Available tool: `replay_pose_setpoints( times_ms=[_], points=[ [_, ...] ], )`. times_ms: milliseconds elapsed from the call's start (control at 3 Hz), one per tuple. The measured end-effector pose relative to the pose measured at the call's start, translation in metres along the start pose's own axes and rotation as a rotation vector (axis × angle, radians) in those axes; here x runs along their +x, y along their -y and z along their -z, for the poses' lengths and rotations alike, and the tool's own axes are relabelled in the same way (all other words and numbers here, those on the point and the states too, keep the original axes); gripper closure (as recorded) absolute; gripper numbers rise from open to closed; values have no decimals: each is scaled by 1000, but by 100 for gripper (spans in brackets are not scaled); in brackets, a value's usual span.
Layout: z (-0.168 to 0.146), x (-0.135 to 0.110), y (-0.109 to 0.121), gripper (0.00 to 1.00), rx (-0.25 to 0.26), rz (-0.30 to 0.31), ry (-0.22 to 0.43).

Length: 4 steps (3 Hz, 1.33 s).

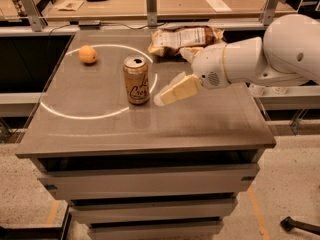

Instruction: Knock orange can over

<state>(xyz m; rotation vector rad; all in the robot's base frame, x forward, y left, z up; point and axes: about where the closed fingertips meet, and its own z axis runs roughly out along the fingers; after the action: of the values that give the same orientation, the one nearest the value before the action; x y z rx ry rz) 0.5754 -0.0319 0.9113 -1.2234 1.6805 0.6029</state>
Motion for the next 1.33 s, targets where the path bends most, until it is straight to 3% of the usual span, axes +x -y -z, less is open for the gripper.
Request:
replay_pose_setpoints(
  times_ms=[667, 1333],
  points=[
    [-53, 5, 3, 0, -70, 0, 17],
    [-83, 2, -14, 0, -154, 8, 25]
  ],
)
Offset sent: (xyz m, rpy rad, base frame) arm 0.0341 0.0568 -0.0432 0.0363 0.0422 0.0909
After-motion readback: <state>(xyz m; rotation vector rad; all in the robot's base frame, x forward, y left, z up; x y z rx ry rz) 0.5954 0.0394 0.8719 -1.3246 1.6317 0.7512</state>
